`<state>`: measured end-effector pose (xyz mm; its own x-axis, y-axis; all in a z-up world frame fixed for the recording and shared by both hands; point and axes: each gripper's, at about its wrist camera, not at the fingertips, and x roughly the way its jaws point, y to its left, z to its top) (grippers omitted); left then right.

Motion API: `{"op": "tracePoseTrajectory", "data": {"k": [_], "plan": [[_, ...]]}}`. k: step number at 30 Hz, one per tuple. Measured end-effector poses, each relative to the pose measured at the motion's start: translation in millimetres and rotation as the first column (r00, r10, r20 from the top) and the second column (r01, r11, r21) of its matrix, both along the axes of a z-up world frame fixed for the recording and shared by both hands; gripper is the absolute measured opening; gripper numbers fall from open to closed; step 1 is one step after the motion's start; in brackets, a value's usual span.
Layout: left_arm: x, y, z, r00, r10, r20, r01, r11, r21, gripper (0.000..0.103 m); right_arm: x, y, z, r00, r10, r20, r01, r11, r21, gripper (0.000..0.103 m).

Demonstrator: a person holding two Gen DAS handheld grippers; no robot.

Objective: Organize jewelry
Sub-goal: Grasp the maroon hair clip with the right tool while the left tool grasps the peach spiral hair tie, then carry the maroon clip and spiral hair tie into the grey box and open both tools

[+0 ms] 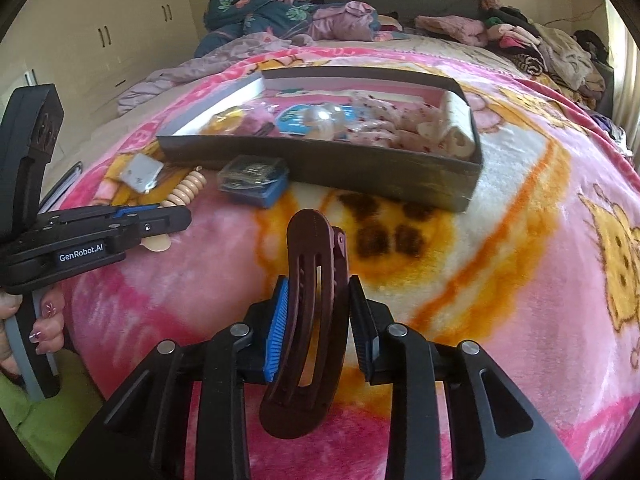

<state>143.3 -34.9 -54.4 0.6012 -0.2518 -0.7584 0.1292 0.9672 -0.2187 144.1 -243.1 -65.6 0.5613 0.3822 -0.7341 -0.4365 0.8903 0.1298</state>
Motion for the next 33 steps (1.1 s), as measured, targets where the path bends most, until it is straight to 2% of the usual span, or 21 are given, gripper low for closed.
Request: {"op": "tracePoseTrajectory", "data": {"k": [19, 33], "plan": [[-6.1, 45.9, 33.7, 0.994, 0.095, 0.056, -0.092, 0.994, -0.055, 0.011, 1.5, 44.7, 37.8, 0.993, 0.092, 0.076, -0.094, 0.995, 0.024, 0.028], [22.9, 59.5, 54.4, 0.988, 0.125, 0.089, -0.12, 0.991, -0.062, 0.011, 36.3, 39.3, 64.9, 0.988, 0.049, 0.147, -0.058, 0.997, 0.055, 0.028]]}}
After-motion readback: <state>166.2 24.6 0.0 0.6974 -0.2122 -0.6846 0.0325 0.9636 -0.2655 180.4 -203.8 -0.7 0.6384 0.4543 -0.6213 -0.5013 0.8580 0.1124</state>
